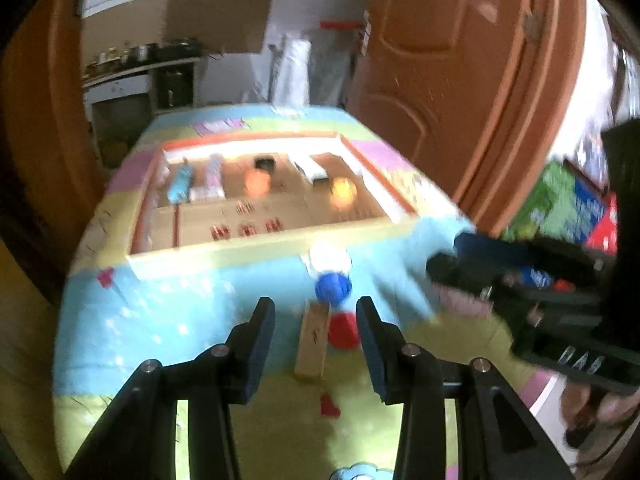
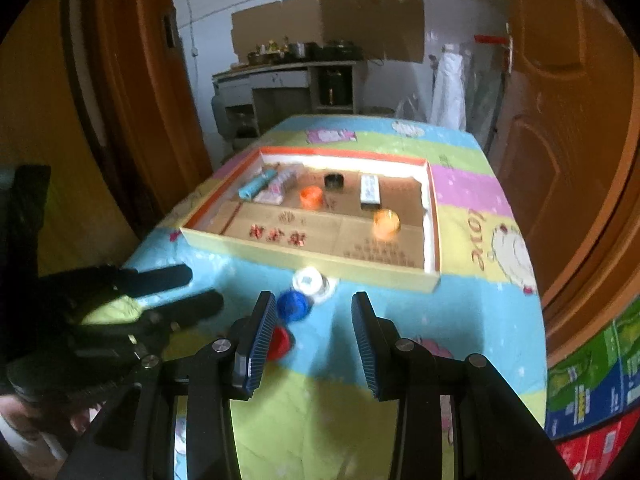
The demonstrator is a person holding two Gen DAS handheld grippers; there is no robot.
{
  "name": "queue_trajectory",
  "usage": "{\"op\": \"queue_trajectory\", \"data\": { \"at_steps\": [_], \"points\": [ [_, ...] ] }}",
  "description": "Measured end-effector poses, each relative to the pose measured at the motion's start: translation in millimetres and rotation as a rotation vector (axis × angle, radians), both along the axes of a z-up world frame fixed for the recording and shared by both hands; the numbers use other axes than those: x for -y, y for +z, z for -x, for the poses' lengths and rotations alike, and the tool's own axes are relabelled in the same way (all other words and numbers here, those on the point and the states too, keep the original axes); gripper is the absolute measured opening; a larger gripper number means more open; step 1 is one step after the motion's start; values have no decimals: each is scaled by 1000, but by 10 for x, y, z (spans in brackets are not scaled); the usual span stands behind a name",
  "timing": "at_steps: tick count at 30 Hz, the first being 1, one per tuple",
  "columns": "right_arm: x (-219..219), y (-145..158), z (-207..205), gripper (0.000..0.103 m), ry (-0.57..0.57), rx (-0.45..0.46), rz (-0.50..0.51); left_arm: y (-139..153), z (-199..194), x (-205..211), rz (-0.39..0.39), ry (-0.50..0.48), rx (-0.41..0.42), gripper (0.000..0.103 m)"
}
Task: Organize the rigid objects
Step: 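Grasp the gold rectangular box with the left tool while the right tool grasps the red cap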
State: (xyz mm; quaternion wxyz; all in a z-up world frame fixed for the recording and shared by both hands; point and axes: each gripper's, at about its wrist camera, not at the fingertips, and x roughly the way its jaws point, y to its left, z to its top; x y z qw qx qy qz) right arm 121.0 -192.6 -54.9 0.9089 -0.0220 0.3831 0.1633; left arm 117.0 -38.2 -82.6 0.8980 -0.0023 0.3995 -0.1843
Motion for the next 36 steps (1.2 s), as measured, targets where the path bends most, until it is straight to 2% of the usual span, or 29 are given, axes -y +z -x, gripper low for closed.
{"op": "queue_trajectory", "data": {
  "at_steps": [4,10,14,16,21,26,31,36],
  "points": [
    [88,-137,47,41,-22,-30,-8,-222,73,118,-94,-39,-9,42],
    [150,-240,57,41,-35,-55,-25,-370,18,139,-141,-44,-21,41],
    [120,-304,66,41,-21,-67,-23,-466,-59,135,-149,-42,-36,26],
    [101,-328,66,41,-10,-73,-21,-490,-79,120,-128,-42,-32,21],
    [21,-463,54,41,32,-108,-23,-505,-90,24,-71,-21,-15,18],
    [-152,-621,29,41,85,-145,-30,-467,-52,-207,14,57,-13,18],
    [-379,-723,-45,41,123,-149,-11,-370,17,-332,16,83,16,18],
    [-509,-805,-134,41,107,-125,39,-305,46,-392,24,86,29,18]
  ]
}}
